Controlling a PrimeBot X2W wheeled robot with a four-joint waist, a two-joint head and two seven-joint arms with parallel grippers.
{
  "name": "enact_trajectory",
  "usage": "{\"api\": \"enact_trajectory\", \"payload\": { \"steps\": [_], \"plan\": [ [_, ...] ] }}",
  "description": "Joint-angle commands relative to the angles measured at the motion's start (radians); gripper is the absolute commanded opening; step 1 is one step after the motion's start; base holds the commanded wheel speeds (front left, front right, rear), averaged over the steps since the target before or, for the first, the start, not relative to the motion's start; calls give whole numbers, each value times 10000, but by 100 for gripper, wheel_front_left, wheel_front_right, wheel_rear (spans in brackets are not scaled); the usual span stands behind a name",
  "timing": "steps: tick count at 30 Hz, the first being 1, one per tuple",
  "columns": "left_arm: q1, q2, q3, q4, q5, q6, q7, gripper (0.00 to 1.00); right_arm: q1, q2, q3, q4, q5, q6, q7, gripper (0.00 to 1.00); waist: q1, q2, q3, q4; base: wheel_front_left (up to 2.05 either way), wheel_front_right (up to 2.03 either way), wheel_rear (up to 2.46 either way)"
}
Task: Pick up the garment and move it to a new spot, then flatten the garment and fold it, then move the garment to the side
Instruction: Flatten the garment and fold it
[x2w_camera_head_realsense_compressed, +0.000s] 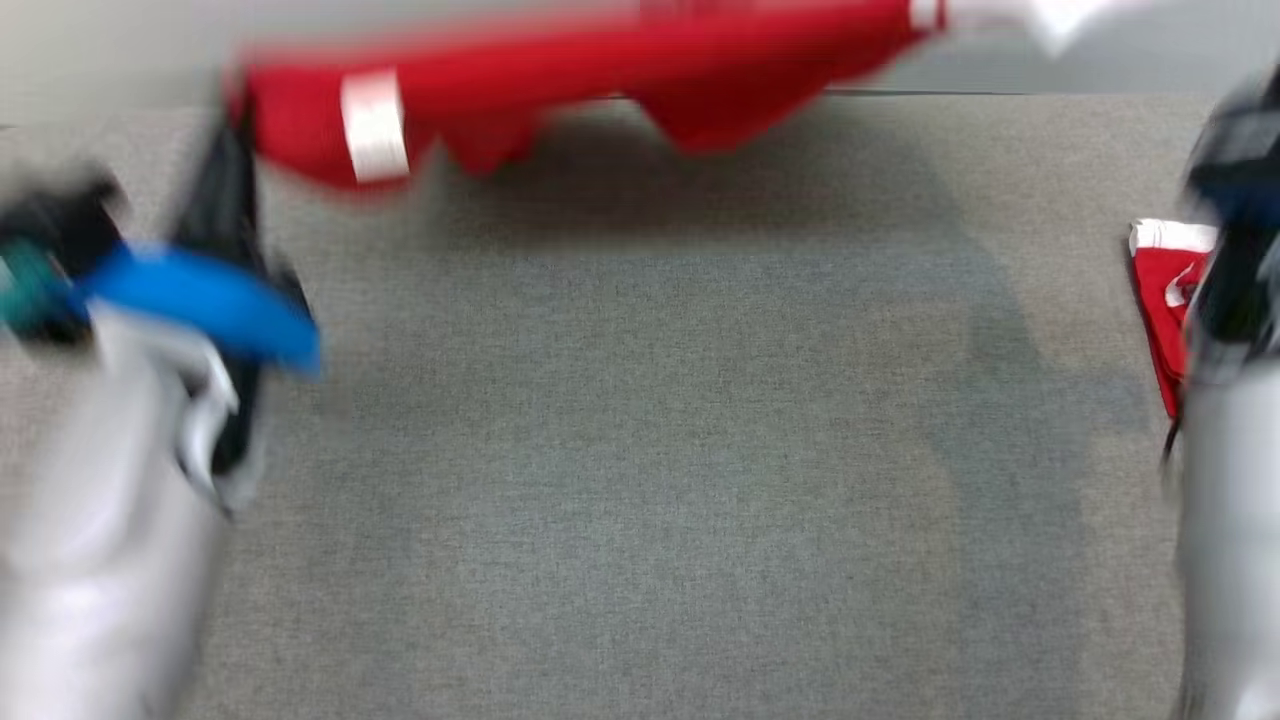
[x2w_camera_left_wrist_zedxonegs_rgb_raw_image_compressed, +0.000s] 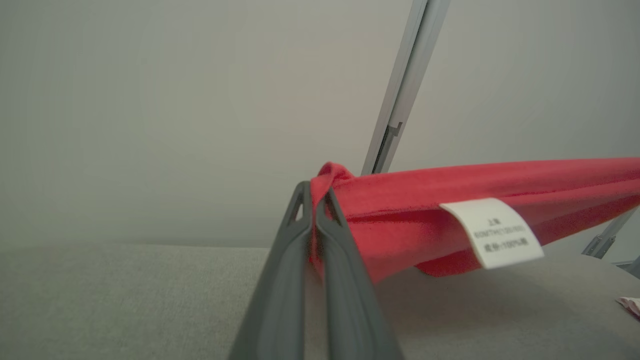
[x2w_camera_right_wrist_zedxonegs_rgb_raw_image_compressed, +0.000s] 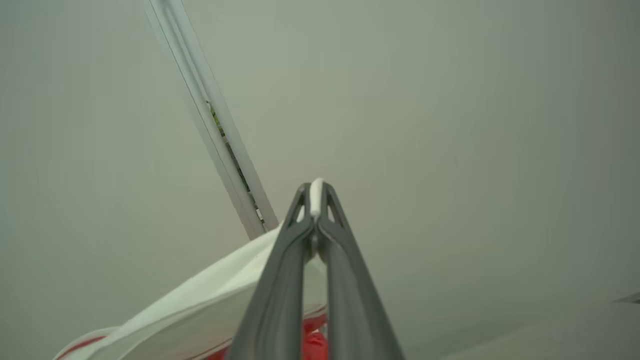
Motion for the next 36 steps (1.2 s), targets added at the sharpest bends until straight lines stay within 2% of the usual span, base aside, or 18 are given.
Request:
{"api": "enact_trajectory", "payload": {
  "steps": [1, 7, 13, 18, 21, 29, 36],
  "plan": [
    [728, -40, 140, 131, -96, 33, -38, 0, 998, -17, 85, -67, 253, -17, -70, 0, -1, 0, -51, -21, 0, 0, 0],
    [3988, -1102, 742, 444, -392, 32, -45, 0, 4916, 354, 104, -8, 1072, -15, -98, 0, -1, 0, -455, -62, 0, 0, 0],
    [6519, -2040, 1401, 453, 55, 31, -36, 0, 7448, 600, 474, 222, 1198, -12, -91, 0, -1, 0, -1125, -50, 0, 0, 0],
    [7498, -2171, 1908, 190, 427, 31, -38, 0, 8765, 600, 265, 289, 1444, -14, -94, 0, -1, 0, -1761, 118, 0, 0, 0],
    [8002, -2202, 2191, -29, 632, 31, -41, 0, 9522, 604, 540, 339, 1460, -14, -95, 0, -1, 0, -2126, 186, 0, 0, 0],
    [9165, -2524, 2448, -818, 1171, 31, -43, 0, 10719, 596, 501, -467, 1827, -17, -96, 0, -1, 0, -2558, 148, 0, 0, 0],
    [8380, -2728, 2207, -1703, 1613, 26, -45, 0, 9536, 606, 928, -1398, 2152, -11, -93, 0, -1, 0, -2146, 190, 0, 0, 0]
  ]
}}
